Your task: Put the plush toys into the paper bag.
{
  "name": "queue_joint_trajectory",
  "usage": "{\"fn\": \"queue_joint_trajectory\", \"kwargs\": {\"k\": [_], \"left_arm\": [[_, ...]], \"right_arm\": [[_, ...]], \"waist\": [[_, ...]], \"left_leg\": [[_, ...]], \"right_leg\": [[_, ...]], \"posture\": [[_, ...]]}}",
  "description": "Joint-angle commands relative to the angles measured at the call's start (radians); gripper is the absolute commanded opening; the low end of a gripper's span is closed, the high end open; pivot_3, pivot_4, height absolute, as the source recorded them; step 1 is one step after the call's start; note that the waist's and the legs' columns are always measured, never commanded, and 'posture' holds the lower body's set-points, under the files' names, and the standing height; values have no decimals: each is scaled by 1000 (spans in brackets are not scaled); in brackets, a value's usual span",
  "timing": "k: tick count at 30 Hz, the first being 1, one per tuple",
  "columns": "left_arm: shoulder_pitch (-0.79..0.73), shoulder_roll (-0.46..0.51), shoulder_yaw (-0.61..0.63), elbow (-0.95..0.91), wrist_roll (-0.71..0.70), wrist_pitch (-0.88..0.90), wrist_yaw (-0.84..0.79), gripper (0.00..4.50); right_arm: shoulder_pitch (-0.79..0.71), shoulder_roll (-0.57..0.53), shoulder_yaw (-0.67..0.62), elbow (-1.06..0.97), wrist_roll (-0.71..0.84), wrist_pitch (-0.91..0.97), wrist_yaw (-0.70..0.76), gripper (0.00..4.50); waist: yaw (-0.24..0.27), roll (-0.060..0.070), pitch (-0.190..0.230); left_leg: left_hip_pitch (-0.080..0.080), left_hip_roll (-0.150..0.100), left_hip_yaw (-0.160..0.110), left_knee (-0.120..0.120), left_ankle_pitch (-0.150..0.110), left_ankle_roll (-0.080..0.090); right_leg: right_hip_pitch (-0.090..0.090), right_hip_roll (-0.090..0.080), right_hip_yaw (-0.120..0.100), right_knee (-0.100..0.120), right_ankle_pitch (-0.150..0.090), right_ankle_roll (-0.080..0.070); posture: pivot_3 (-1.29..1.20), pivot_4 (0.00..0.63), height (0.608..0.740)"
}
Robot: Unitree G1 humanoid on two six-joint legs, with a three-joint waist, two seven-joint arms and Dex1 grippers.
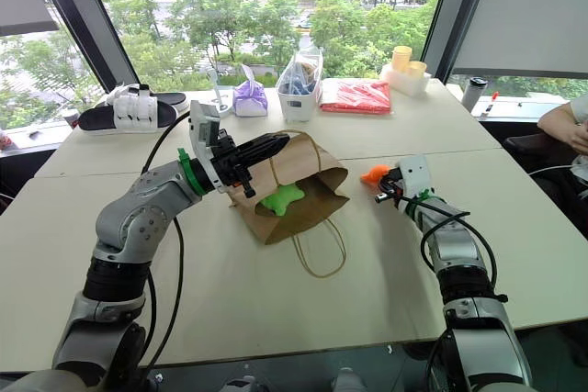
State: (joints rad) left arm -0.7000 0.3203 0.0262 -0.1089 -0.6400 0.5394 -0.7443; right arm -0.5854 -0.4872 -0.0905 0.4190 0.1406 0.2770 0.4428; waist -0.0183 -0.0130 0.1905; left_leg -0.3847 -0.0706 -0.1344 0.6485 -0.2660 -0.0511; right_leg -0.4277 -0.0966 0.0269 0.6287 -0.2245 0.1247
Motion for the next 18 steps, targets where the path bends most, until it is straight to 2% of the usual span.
{"fn": "queue_joint_trajectory", "kwargs": {"k": [1, 4, 6, 8, 10, 14, 18], "left_arm": [[-27, 1, 17, 9, 6, -28, -9, 0], [-53, 4, 16, 40, 8, -33, -25, 0], [-65, 6, 19, 54, 8, -34, -32, 0], [-81, 6, 25, 71, 0, -25, -37, 0], [-93, 10, 23, 90, 4, -25, -52, 0], [-108, 8, 27, 111, 1, -20, -63, 0], [-108, 13, 23, 107, -1, -13, -77, 0]], "right_arm": [[118, -66, -69, -433, 137, 206, 66, 72], [273, -161, -121, -774, 224, 381, 106, 72], [333, -192, -151, -912, 284, 476, 104, 72], [380, -165, -184, -1090, 429, 602, 72, 72], [377, -129, -144, -1192, 482, 662, 27, 72], [327, -35, -14, -1174, 444, 677, -64, 72], [235, 79, 165, -955, 281, 520, -117, 72]], "waist": [[4, 0, 0], [11, 1, 0], [8, 1, 0], [6, 0, 0], [1, 0, 0], [3, 1, 0], [4, 0, 0]], "left_leg": [[-1, 0, -1, 0, 0, 0], [-4, -1, -2, 1, 0, 0], [-5, -1, -3, 2, 0, 1], [-4, -1, -2, 2, 0, 1], [-3, 1, -3, 1, 0, 1], [-1, 1, -2, 2, 0, 1], [-1, 0, -2, 3, 0, 0]], "right_leg": [[-1, 0, 0, 0, 0, 0], [-2, 0, -1, -1, 0, 0], [-1, 0, -1, -2, 0, 0], [0, 0, -1, -2, 0, 0], [0, 1, -1, -1, 0, 0], [1, 1, -1, 0, 0, 0], [1, 1, -1, 0, 0, 0]], "posture": [[0, 150, 740], [0, 150, 740], [0, 150, 740], [0, 150, 740], [0, 150, 740], [0, 150, 740], [0, 150, 740]]}}
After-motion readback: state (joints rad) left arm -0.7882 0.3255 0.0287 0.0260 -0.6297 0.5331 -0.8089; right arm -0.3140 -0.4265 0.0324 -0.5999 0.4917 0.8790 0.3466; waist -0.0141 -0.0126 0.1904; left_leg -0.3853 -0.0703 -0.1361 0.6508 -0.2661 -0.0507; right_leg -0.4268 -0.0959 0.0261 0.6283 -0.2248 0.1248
